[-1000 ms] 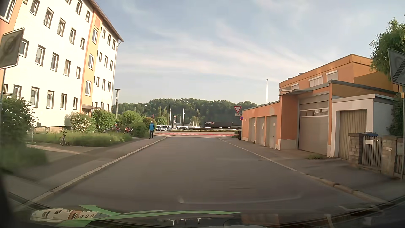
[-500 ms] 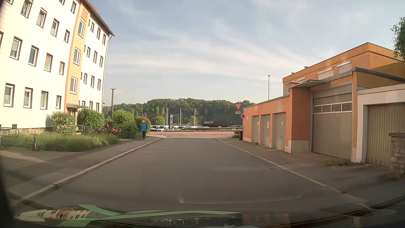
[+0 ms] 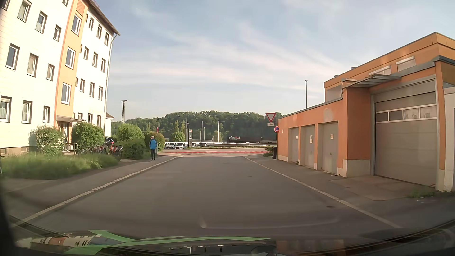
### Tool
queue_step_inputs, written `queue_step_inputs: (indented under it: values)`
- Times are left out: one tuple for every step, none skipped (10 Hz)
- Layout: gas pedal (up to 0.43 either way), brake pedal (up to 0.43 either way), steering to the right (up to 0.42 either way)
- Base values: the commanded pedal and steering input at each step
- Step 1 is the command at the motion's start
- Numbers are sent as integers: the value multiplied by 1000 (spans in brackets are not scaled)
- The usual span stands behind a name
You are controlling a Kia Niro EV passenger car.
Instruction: Follow the waypoints while adhering to traffic rules and regulations
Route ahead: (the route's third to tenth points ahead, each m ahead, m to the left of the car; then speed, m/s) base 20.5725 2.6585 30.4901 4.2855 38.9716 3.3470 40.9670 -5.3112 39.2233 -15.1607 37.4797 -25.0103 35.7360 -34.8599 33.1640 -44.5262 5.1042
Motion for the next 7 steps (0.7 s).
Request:
queue_step_inputs:
  values:
    - [0,0,-11]
    - [0,0,-14]
    - [0,0,-19]
    - [0,0,-29]
    - [0,0,-32]
    - [0,0,-34]
    - [0,0,-33]
